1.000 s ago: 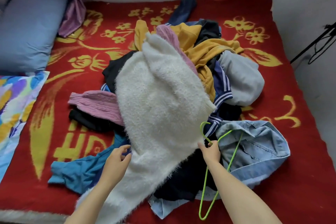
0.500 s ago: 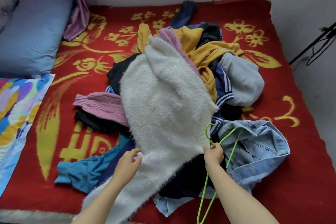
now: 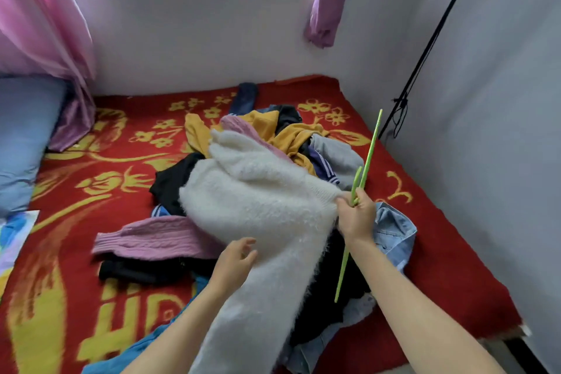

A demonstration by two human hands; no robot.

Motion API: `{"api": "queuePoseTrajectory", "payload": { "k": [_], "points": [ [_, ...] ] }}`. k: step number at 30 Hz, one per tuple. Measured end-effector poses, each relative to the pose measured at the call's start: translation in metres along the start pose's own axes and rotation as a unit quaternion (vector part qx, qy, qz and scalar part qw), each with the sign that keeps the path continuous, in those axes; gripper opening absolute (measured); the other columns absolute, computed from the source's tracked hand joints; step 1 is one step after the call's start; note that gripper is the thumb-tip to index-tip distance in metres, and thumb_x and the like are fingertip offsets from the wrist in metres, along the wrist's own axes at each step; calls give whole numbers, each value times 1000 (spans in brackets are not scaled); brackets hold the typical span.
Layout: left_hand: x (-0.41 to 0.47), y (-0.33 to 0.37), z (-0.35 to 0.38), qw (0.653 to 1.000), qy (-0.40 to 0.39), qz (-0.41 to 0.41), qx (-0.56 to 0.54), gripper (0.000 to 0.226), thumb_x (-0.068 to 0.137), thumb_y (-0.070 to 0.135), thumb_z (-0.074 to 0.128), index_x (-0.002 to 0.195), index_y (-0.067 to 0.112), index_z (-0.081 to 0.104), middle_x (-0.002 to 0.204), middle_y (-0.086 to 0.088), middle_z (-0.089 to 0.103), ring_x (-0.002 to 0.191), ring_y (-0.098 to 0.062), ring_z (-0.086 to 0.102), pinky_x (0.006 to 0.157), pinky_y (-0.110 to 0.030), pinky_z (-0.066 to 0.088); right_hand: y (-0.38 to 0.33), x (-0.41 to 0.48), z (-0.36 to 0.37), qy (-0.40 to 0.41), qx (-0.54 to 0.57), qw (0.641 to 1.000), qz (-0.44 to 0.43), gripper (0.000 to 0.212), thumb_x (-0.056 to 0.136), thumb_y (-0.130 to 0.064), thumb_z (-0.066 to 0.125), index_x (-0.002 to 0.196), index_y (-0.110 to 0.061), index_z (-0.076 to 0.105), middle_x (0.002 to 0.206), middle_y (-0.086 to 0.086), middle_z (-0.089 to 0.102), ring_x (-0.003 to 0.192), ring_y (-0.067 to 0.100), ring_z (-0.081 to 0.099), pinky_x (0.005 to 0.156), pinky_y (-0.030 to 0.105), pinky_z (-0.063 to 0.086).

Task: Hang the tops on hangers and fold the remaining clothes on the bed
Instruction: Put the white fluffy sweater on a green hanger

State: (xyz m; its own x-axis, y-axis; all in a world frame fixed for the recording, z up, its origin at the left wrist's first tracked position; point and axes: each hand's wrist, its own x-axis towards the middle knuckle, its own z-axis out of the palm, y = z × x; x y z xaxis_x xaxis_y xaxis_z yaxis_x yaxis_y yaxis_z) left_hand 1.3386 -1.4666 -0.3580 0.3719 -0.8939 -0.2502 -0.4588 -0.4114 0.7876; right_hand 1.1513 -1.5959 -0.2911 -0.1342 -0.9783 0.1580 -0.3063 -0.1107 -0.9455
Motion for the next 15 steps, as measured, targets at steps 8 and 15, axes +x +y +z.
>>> {"api": "queuePoseTrajectory", "payload": {
  "k": [8,15],
  "points": [
    [-17,43,-45,990,47,115,-65,32,91,11,56,122,9,58,115,-4,56,98,-23,58,88,-32,44,-172,27,-79,-63,124,977,-161,50,75,6,64,45,-25,39,55,-11,52,56,4,48,53,16,37],
    [-26,132,-78,957,88,252,-117,38,94,18,55,130,9,52,124,-8,55,113,-22,52,97,-34,42,-272,17,-139,-279,144,930,-191,37,57,1,64,43,-26,43,56,-11,57,54,6,45,50,20,28]
  ]
}}
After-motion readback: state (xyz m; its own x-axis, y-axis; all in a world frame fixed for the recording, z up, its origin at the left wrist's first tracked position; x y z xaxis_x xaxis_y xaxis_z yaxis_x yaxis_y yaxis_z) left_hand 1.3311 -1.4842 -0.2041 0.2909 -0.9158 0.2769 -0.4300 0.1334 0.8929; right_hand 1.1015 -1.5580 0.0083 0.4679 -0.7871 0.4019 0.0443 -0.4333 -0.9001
